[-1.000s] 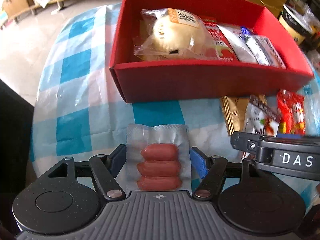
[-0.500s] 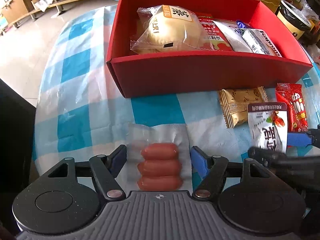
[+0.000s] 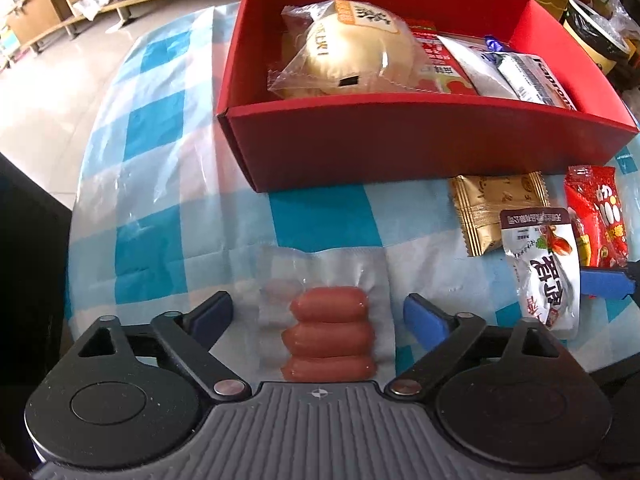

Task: Organize snacks
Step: 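Grasp the sausage pack with the left tool while the right tool grasps the white packet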

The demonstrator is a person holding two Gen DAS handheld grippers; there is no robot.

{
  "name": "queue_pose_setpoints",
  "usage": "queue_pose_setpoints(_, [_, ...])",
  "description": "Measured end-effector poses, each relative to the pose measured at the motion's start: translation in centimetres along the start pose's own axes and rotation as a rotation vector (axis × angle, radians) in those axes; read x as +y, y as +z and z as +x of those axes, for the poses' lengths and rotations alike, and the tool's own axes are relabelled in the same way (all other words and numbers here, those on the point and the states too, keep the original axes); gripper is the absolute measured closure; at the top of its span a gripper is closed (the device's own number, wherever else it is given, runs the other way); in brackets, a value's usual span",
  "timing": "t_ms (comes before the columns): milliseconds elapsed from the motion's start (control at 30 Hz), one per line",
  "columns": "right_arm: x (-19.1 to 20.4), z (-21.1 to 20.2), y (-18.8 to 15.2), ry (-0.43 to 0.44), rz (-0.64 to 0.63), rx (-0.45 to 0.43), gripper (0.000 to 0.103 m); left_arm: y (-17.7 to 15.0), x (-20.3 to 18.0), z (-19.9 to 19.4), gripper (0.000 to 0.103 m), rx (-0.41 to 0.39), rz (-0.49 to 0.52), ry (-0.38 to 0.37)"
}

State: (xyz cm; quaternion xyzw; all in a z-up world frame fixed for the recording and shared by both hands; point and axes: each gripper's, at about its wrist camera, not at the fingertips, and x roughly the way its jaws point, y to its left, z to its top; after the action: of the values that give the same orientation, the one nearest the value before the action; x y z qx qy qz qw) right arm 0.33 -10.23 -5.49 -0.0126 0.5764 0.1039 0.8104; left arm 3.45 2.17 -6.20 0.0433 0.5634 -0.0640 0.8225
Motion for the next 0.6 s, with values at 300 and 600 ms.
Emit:
queue_pose_setpoints(300, [-0.6,0.0,0.1,0.041,0.002,-0.002,0.003,-0.1,0.3,0.7,0.0,0.007,0.014,-0.007])
queue_pose_setpoints(600, [-2.7,-1.7,-0.3,-0.014,0.081,-0.051,0.052,-0.2,1.3,1.1,0.0,0.012,-0.005,-0.002])
